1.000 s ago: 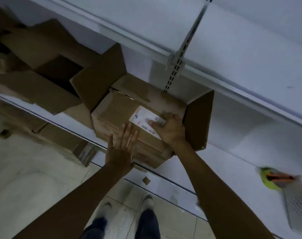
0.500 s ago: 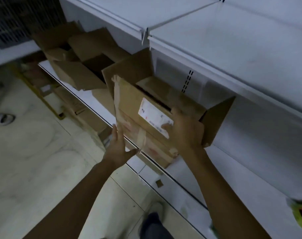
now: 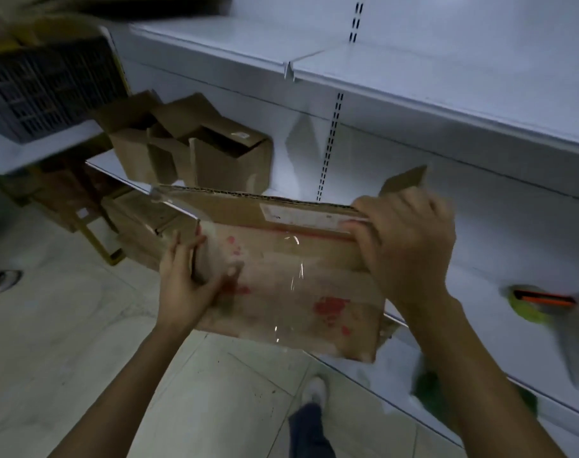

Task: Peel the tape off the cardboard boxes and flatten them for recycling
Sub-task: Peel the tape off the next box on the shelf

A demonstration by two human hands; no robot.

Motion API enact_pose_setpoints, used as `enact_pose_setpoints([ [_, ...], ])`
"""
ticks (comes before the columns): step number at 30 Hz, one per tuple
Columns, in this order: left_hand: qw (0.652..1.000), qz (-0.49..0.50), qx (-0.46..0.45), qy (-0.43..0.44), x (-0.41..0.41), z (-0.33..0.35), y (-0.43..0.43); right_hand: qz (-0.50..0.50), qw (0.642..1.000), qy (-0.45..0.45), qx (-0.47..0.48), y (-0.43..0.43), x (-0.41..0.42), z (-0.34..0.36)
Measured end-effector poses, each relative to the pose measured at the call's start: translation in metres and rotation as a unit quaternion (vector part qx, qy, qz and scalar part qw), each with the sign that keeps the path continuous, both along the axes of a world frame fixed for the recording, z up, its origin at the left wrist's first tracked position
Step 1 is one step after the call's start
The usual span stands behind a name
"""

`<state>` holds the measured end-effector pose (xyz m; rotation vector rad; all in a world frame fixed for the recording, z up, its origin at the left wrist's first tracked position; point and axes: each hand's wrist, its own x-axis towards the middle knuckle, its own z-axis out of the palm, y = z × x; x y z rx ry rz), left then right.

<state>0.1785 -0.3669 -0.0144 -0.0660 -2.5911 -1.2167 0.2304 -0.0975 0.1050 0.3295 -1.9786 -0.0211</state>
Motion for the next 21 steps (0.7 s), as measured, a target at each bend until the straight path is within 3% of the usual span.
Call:
enact_pose_setpoints([
  [4,0.997,0.054,0.049,0.040,0.049,0.041,-0.031,0.059,0.998,0.006,-0.019,-0.030,0.021,0.062],
  [8,0.985,0.095,-0.045,0.135,0.071,0.096,-0.031,0.085,0.994,-0.040,-0.052,-0.062,0.011,0.122],
  [12,0.980,0.095,-0.133,0.111,0.073,0.158,-0.023,0.103,0.982,-0.116,-0.110,-0.088,0.002,0.185],
  [14,0.974,0.066,-0.162,0.143,0.074,0.184,-0.025,0.104,0.969,-0.146,-0.168,-0.091,-0.003,0.210],
  [17,0.947,0.013,-0.264,0.182,0.083,0.213,-0.023,0.105,0.950,-0.163,-0.247,-0.089,-0.016,0.248],
  [21,0.880,-0.017,-0.339,0.331,0.093,0.258,-0.029,0.091,0.944,-0.139,-0.286,-0.079,-0.021,0.305],
])
